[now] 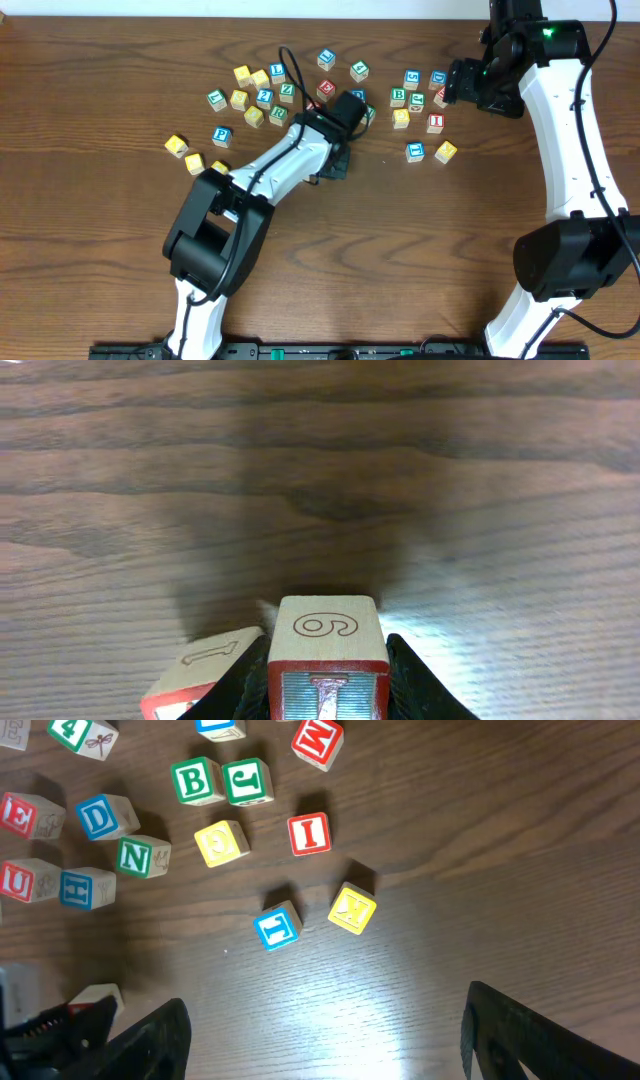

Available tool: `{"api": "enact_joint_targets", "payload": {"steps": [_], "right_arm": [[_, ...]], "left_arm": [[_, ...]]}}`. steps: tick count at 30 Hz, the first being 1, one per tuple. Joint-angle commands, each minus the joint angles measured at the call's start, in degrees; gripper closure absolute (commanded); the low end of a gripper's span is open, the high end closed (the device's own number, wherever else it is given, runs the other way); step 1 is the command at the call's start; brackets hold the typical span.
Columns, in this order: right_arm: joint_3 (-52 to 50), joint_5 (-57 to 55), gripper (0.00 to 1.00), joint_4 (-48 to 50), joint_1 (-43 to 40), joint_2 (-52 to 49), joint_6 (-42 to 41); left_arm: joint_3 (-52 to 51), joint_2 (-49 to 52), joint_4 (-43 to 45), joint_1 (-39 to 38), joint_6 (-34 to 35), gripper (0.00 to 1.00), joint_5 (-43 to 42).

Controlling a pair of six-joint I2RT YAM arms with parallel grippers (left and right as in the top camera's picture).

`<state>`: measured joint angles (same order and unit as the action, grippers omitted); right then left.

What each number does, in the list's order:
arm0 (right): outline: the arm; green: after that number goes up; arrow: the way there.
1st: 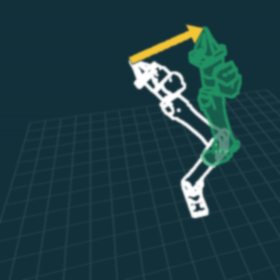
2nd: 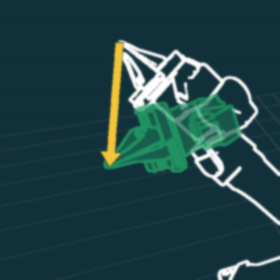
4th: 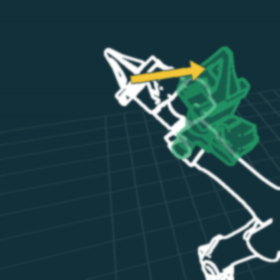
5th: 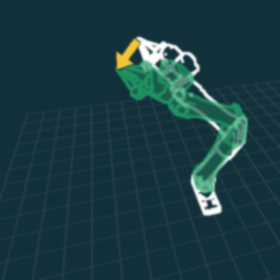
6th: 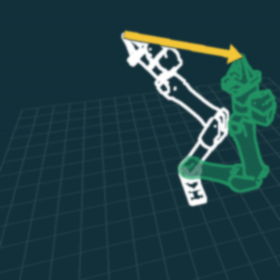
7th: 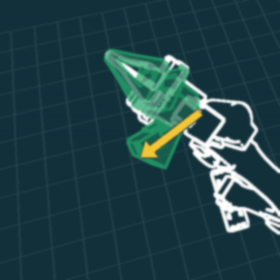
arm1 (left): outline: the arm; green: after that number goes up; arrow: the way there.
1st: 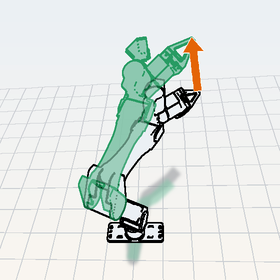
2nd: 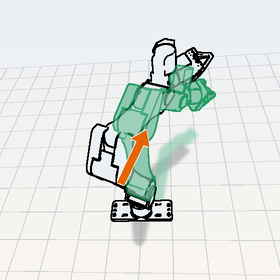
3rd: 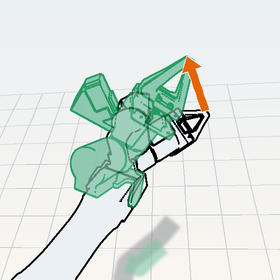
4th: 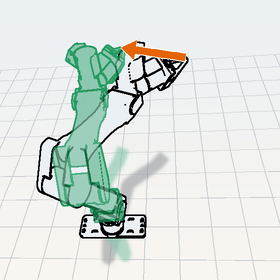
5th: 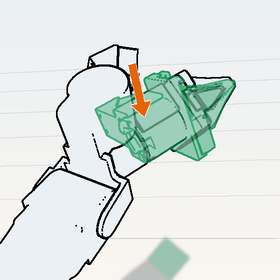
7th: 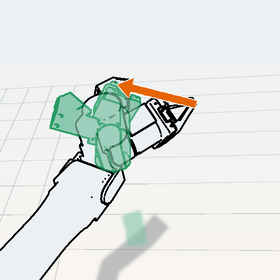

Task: Spell out AI2
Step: 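Carry the red I block right and lower it beside the A block, then open the left gripper and retract it back left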

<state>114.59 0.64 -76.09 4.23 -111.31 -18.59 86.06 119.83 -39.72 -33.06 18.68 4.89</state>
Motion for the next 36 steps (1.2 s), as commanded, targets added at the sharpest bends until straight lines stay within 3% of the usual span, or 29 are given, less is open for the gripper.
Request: {"api": "enact_joint_targets", "payload": {"steps": [1,10,19,20,25,31,36], "right_arm": [[0.04,0.17,0.18,-0.24,-0.07,-0.26,0.22],[0.04,0.17,0.18,-0.50,-0.07,-0.26,0.24],[0.04,0.17,0.18,-0.50,-0.02,-0.26,0.22],[0.04,0.17,0.18,-0.50,-0.02,-0.26,0.22],[0.04,0.17,0.18,-0.63,-0.02,-0.26,0.24],[0.04,0.17,0.17,-0.61,-0.02,-0.26,0.24],[0.04,0.17,0.17,-0.63,-0.02,-0.26,0.24]], "left_arm": [[-0.90,0.42,0.00,1.27,1.62,0.73,1.18],[-0.90,0.42,0.44,1.44,2.75,0.73,0.59],[-0.90,0.42,-0.48,1.44,19.43,0.73,-1.90],[-0.90,0.42,-0.48,1.44,20.04,0.66,-1.90],[-0.90,0.42,-0.20,1.44,20.02,0.54,-1.88],[-0.15,0.20,-0.04,1.46,19.19,0.51,-1.88],[2.47,-2.82,-0.24,1.55,14.21,0.49,-1.86]]}}
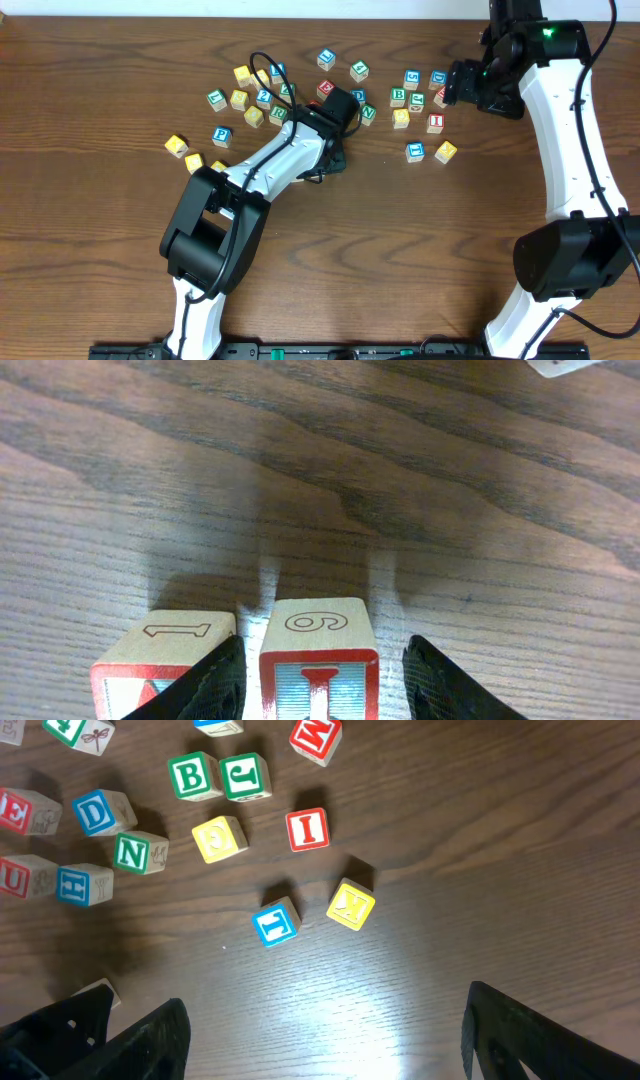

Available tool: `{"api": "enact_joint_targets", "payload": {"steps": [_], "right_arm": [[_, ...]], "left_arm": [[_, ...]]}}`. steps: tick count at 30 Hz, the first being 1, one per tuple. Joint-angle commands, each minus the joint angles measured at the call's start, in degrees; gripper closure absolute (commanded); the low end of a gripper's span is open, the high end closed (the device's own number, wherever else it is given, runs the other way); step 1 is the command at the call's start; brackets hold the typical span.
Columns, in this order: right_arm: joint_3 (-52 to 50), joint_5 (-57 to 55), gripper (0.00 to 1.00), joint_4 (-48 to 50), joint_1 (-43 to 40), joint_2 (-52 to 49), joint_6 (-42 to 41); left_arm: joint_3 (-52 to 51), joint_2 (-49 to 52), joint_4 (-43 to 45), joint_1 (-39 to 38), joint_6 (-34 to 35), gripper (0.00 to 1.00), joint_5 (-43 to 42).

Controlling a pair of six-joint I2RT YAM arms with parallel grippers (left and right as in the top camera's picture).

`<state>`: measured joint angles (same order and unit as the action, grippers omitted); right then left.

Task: Spell out AI2
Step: 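Open the left gripper and retract it back left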

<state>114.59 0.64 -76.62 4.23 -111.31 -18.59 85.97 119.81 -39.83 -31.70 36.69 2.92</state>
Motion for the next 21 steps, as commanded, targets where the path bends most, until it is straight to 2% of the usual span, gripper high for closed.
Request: {"api": "enact_joint_targets", "payload": {"steps": [1,7,13,21], "right_arm": [[0.04,0.17,0.17,-0.11,-0.02,-0.26,0.24],[0.04,0.17,0.17,-0.07,-0.02,-0.26,0.24],[0.04,0.17,0.17,0.20,-0.02,-0.26,0.24],[0.04,0.17,0.16,1.53,0.00,-0.26,0.22]], "left_arm": [[2.82,-3.56,-0.15,0.20,-4.68,0.49,0.11],[3.10,-11.32,-0.76,0.42,-10.97,0.49,0.13],[4.39,-18.25,-3.23,3.48,-12.24,0.47,0.09],[23.19,-15.28,-17.05,13.35,-21.73,0.40,0.09]]}}
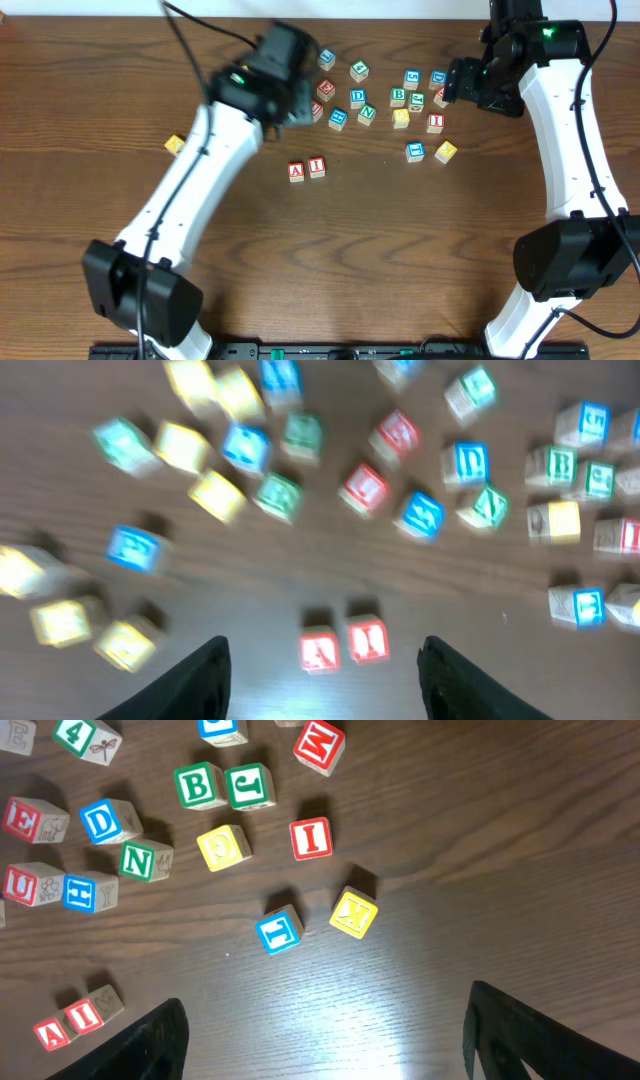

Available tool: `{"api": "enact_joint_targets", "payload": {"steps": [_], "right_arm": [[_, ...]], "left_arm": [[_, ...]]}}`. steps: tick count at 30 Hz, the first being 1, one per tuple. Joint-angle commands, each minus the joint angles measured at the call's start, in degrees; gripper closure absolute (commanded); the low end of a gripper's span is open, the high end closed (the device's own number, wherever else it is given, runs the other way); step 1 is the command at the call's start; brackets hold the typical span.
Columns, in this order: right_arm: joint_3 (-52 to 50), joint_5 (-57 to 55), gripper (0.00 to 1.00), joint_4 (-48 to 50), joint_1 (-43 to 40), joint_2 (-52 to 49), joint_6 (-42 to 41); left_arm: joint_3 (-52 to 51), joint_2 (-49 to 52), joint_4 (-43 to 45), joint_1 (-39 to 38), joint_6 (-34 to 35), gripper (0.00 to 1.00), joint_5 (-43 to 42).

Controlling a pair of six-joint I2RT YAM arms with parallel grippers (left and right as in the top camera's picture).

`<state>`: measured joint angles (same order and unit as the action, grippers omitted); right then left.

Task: Spell out AI2
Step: 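Open the left gripper and retract it back left, then lower the left gripper onto the blue 2 block and grasp it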

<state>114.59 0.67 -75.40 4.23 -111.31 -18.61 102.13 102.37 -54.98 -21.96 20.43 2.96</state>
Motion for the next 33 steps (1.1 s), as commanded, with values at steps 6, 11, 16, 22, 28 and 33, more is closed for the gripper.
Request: {"api": "enact_joint_targets", "payload": {"steps": [6,11,16,22,28,33], "right_arm": [[0.04,0.15,0.15,0.35,0.46,-0.28,0.28],[0.04,0.15,0.14,0.31,1.07,-0.28,0.26],[0.04,0.15,0.14,-0.35,1.51,-0.28,0.26],[0.02,0.17,0.15,-0.96,2.16,-0.31,0.26],[0.02,0.15,0.14,-0.74,3.17,-0.31,0.26],[0.02,0.15,0.14,-0.81,3.43,-0.31,0.26]], "left_arm": [[17.51,10.12,-3.54,11.02,-10.67,0.37,0.07],[17.51,16.13,-0.39,12.13,-13.05,0.38,0.07],[17.49,20.50,3.80,12.02,-13.33,0.39,0.09],[17.46,24.46,8.76,12.15,-13.33,0.41,0.79],[17.46,28.85,12.28,11.85,-13.31,0.44,0.92],[17.35,32.04,12.44,11.63,-13.31,0.44,0.92]]}}
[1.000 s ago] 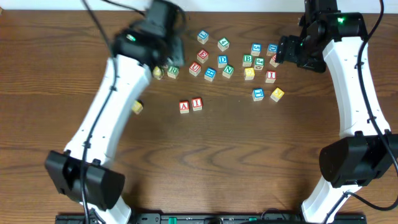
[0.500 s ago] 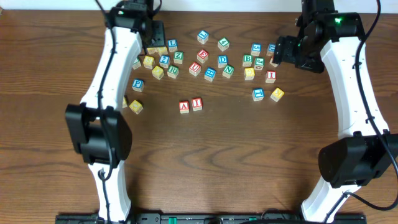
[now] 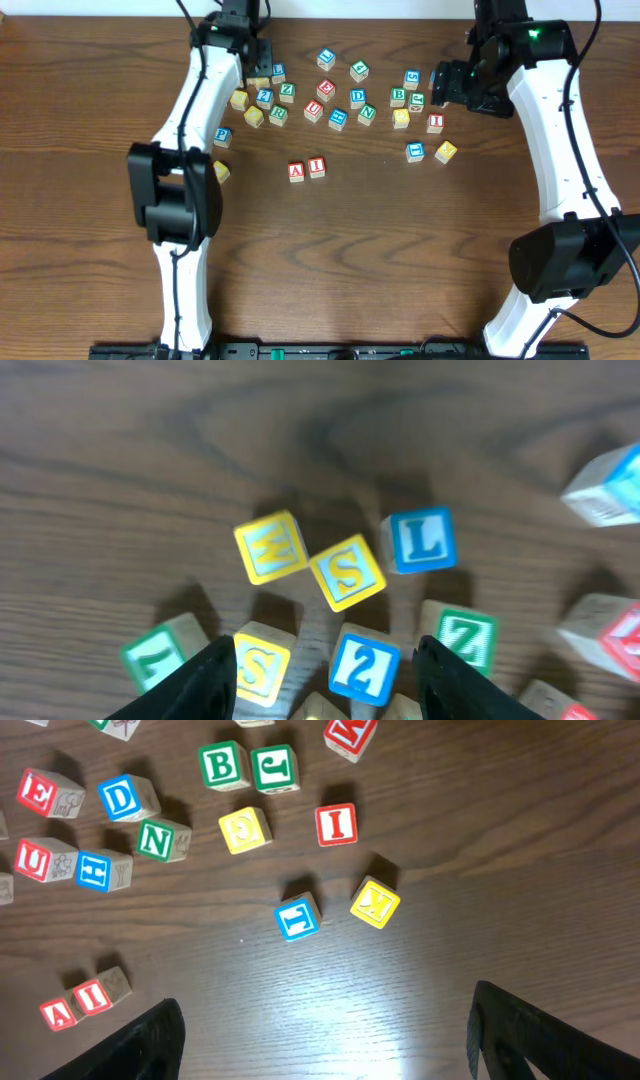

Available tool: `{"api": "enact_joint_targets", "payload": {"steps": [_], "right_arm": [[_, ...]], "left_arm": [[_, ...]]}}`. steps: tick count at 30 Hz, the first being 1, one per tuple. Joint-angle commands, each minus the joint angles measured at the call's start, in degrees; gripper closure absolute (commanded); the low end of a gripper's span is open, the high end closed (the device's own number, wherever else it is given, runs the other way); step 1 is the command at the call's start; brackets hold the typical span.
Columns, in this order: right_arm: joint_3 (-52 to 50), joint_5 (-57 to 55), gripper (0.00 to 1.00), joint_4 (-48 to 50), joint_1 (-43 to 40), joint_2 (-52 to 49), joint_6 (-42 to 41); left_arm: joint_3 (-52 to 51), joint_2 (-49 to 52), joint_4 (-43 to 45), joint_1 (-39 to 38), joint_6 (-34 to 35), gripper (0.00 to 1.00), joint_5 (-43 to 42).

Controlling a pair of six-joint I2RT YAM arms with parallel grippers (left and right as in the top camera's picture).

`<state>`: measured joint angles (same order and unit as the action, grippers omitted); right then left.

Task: Spell out AI2
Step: 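Lower the left gripper onto the blue 2 block and grasp it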

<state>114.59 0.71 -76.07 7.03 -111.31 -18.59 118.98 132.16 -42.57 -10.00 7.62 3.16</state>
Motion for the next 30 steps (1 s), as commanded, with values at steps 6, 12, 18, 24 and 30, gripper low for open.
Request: {"api": "enact_joint_targets", "payload": {"steps": [6,12,18,24,30], "right_arm": [[0.02,0.13,0.14,-0.24,0.70,-0.31,0.24],[0.02,0.11,0.14,-0.24,0.92,-0.31,0.22],[0.02,0.11,0.14,-0.17,1.11,-0.31,0.24],[0.02,0.13,0.14,-0.24,1.20,-0.31,0.24],[0.02,0.11,0.13,-0.33,1.22,-0.31,0.24]], "left_arm": [[0.35,3.98,-0.20,-0.37,-0.50,0.44,0.46],[-0.37,5.51,-0.37,-0.59,-0.50,0.46,0.28],[-0.74,5.70,-0.59,-1.57,-0.52,0.47,0.28],[-0.94,5.77,-1.44,-2.78,-0.46,0.49,0.33],[-1.88,5.77,-1.42,-2.40,0.46,0.51,0.98]]}}
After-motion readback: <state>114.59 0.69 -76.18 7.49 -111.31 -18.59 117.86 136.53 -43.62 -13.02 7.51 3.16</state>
